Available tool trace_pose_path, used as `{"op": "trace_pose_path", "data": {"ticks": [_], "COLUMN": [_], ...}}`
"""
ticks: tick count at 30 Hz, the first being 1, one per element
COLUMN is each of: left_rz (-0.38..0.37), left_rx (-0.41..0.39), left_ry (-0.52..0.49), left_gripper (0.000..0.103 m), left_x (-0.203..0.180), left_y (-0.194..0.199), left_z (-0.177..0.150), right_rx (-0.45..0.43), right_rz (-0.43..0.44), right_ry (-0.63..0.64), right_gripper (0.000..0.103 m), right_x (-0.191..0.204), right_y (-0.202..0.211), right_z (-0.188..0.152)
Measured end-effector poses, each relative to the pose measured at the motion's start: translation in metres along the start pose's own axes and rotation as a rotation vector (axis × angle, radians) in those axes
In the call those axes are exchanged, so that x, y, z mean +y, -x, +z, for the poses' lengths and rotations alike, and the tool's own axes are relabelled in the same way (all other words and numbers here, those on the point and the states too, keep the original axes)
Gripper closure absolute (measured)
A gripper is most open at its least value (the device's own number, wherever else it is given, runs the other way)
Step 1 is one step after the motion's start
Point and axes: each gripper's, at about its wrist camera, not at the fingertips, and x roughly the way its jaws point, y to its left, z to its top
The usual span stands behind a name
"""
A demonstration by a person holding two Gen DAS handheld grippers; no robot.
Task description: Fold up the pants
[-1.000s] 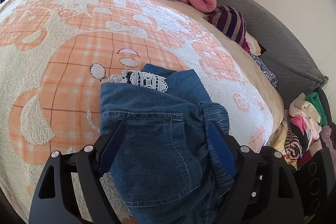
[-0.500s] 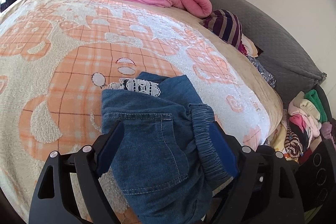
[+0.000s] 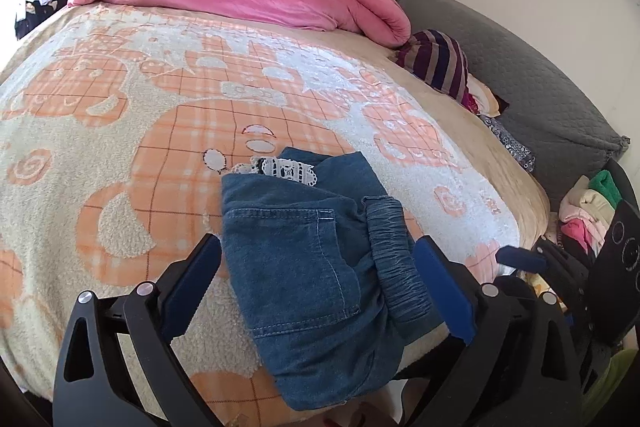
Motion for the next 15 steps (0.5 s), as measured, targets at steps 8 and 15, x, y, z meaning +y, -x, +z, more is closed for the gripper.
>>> {"op": "trace_pose_path", "data": {"ticks": [8,15], "left_rz": [0.049,0.102], "left_rx": [-0.021,-0.018], "left_ry": [-0.024,-0.044], "left_gripper": [0.004,0.004], "left_x": [0.001,0.004], "left_y": [0.010,0.010], "left_z": [-0.004,-0.008], "right_rx": [-0.003,0.008], "right_rz": [-0.089,-0.154], "right_ry": [-0.064,-0.116], "right_gripper": [0.009,0.009], "right_x": [-0.020,-0.041], "right_y": [0.000,-0.005], "right_z": [-0.001,0.002]}}
